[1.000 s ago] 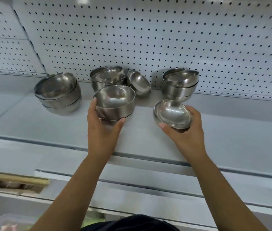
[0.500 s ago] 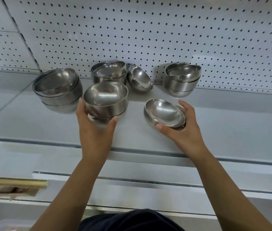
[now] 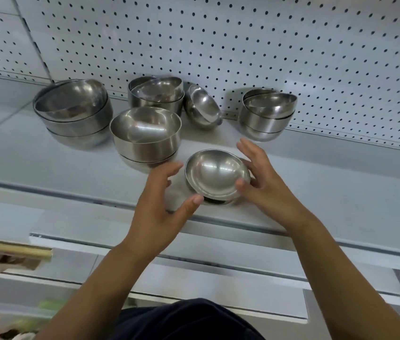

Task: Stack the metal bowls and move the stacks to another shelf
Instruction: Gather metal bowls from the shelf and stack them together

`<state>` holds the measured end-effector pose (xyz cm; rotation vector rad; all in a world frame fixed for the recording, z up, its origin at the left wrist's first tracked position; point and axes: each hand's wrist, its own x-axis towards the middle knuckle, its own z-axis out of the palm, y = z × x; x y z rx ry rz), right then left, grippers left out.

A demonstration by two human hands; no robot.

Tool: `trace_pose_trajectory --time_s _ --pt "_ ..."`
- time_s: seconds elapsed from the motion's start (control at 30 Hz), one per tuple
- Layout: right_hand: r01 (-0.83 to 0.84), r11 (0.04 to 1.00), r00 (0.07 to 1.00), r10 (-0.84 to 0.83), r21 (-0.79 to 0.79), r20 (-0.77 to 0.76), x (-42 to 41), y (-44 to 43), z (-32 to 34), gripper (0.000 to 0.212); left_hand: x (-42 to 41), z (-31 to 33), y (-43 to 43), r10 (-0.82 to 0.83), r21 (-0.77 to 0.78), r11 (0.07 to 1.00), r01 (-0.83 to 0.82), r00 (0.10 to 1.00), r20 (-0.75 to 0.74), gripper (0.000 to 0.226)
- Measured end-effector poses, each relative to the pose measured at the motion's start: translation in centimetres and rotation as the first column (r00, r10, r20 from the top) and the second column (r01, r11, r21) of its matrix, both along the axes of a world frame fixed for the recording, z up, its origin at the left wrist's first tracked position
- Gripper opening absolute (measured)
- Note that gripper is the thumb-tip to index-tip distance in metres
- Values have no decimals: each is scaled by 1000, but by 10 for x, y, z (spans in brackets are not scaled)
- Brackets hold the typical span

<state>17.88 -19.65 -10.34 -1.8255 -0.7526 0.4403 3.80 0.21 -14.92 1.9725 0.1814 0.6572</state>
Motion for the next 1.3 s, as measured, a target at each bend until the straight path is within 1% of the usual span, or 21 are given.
trace_pose_trajectory --time_s 0.07,0.13,0.23,0.27,0.33,0.4,0.53,0.6,0.7,0.73,0.83,0.9,1.0,1.07,1.17,1.23,1.3 --pt "88 996 996 -88 5 16 11 4 12 72 9 4 -2 -79 40 996 81 996 -51 78" --pt "168 985 985 -167 -28 34 27 13 23 59 16 6 -6 -105 37 993 110 988 -110 89" --pt "179 977 984 -176 -114 39 53 34 31 26 20 5 -10 -74 54 995 83 988 -138 95" --pt "162 974 987 -157 -159 43 62 41 30 22 19 5 -11 -49 81 995 60 990 -130 92" --pt "139 965 990 -134 -224 36 78 57 26 30 19 3 -10 -24 92 995 34 994 -105 86" --pt "132 957 991 -129 -256 32 90 75 23 39 19 2 -8 -32 58 998 37 995 -92 83" --pt "153 954 987 -135 -257 87 104 98 18 46 19 4 -3 -27 -12 1000 26 998 -63 82" --pt "186 953 978 -157 -238 135 108 102 14 38 18 6 -2 -23 -36 999 21 998 -55 82" --pt "245 954 965 -223 -175 138 115 106 3 14 18 5 -2 -5 -28 1000 3 998 -58 82" --pt "263 952 961 -243 -159 133 116 106 2 12 18 4 -3 3 -25 1000 -5 998 -61 82" --pt "280 950 954 -259 -136 150 115 106 1 24 18 5 -4 24 -20 999 -26 996 -82 82" --pt "278 952 954 -259 -127 150 114 104 1 26 18 5 -4 35 -15 999 -36 995 -97 82" --pt "292 954 950 -280 -73 139 112 96 0 20 19 4 -3 37 0 999 -37 994 -102 82" --pt "283 959 956 -279 -29 94 107 85 4 12 19 3 -4 39 3 999 -39 993 -108 81" --pt "228 972 971 -232 58 60 94 61 17 10 19 5 -6 45 2 999 -45 992 -115 84" --pt "177 978 980 -185 109 68 83 43 26 11 20 8 -9 43 -8 999 -44 993 -109 91" --pt "131 984 985 -142 124 93 73 28 32 14 22 9 -12 29 -28 999 -32 994 -106 107"
